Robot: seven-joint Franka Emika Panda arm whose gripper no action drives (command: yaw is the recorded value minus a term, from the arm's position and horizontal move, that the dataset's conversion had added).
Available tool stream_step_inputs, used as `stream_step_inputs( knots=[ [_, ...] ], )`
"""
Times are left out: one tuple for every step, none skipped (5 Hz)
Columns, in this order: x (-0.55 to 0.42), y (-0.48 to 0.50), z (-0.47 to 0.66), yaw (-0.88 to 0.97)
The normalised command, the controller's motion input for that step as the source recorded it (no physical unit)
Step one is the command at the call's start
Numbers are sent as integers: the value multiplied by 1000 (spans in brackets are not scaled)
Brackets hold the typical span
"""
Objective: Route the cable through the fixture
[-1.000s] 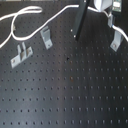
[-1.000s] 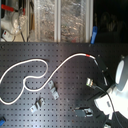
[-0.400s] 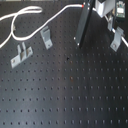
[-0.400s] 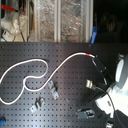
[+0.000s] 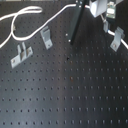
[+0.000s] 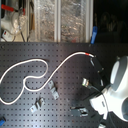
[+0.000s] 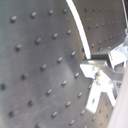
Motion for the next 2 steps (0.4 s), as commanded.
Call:
stream_step_inputs(
  knots=[
    [14, 7, 0, 0],
    [25, 13, 0, 0]
  ],
)
